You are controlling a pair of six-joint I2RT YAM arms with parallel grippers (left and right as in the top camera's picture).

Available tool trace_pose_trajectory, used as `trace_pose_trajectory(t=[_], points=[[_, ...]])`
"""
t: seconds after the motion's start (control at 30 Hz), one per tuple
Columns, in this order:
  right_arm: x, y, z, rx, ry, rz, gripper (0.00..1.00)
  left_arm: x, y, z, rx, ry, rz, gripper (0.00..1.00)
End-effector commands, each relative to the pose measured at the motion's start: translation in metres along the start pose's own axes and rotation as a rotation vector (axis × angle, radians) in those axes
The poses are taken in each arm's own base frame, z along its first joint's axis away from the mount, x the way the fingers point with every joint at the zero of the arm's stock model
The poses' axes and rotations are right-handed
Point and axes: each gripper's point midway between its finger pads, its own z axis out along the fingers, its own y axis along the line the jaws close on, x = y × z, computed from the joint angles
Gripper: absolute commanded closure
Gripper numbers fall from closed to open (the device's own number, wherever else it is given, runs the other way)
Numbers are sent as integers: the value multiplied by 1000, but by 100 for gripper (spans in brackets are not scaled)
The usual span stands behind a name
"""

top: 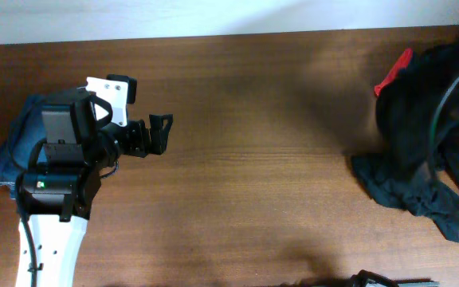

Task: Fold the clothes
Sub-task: 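Reach the right gripper to the black T-shirt and grasp it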

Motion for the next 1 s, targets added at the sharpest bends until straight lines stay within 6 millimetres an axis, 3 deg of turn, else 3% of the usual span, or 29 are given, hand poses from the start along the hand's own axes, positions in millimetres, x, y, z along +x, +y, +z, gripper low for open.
trace_pose_trajectory(t=[0.0, 0.2, 0.27, 0.4, 0.47, 0.63, 0.7, 0.8, 0.97], points=[[20, 30, 19, -101, 82, -16, 96, -8, 0, -4, -8, -19, 25, 1], [74, 70, 58, -220, 272, -51, 96, -7, 0, -4, -8, -17, 24, 1], [86, 72, 70, -205, 296, -109, 96, -6, 0, -4, -8, -14, 23, 1], [88, 46, 80, -48, 273, -198, 96, -1, 1, -4, -9, 5, 16, 1], [79, 25, 77, 83, 229, -216, 96, 1, 1, -4, -10, 14, 13, 1], [39, -34, 42, 473, 45, -234, 96, 1, 1, -4, -10, 14, 13, 1], [27, -40, 28, 535, -6, -233, 96, 0, 1, -4, -10, 12, 14, 1], [32, -16, 30, 399, 18, -196, 96, -1, 1, -3, -9, 6, 16, 1], [81, 67, 58, -17, 207, -189, 96, -2, 3, -4, -20, 3, 17, 1]])
